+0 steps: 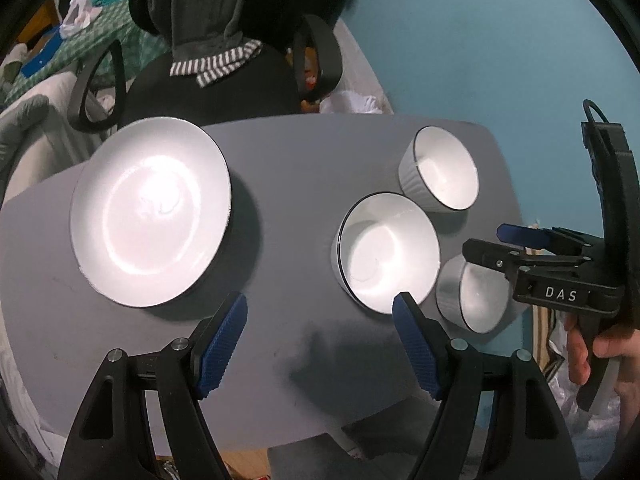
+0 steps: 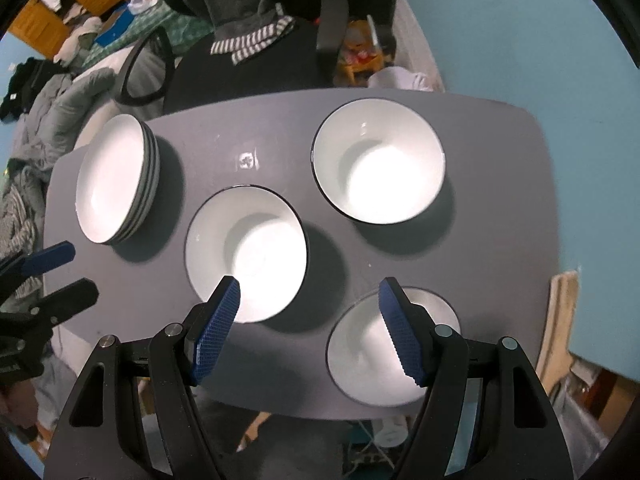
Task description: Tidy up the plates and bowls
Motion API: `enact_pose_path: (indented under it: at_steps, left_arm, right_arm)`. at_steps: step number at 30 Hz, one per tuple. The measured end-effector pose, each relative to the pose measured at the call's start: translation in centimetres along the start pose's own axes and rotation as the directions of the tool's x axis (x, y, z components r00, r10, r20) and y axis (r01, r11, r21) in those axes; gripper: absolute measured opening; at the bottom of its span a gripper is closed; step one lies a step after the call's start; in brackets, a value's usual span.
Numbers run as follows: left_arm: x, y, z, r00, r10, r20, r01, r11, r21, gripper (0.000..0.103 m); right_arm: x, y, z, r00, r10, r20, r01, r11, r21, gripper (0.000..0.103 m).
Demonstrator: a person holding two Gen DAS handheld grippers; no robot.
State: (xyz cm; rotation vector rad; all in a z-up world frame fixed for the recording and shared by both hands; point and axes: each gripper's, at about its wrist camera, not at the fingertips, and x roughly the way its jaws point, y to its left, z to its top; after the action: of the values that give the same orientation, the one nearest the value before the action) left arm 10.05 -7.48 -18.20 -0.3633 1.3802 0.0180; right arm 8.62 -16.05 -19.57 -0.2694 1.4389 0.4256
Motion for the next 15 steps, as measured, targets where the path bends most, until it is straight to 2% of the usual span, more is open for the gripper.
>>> enact_pose_path:
  at_steps: [6,15]
  left_arm:
    - [2.9,-0.3,0.7,0.999,0.004,-0.039,-0.005,0.999,-0.033,0.077]
    - [5.7,-0.9,1.7,0.997,0.037,-0.070,-0.039,0.999,-0.031,0.077]
  right_arm:
    - [2.7,-0.6,0.6,0.998,0.020,-0.060,-0.020,1.000,-0.006,0.071]
    - [4.9,-0.5,1.6,0.994,0.046,-0.102,-0.050,0.998,-0.037,0.071]
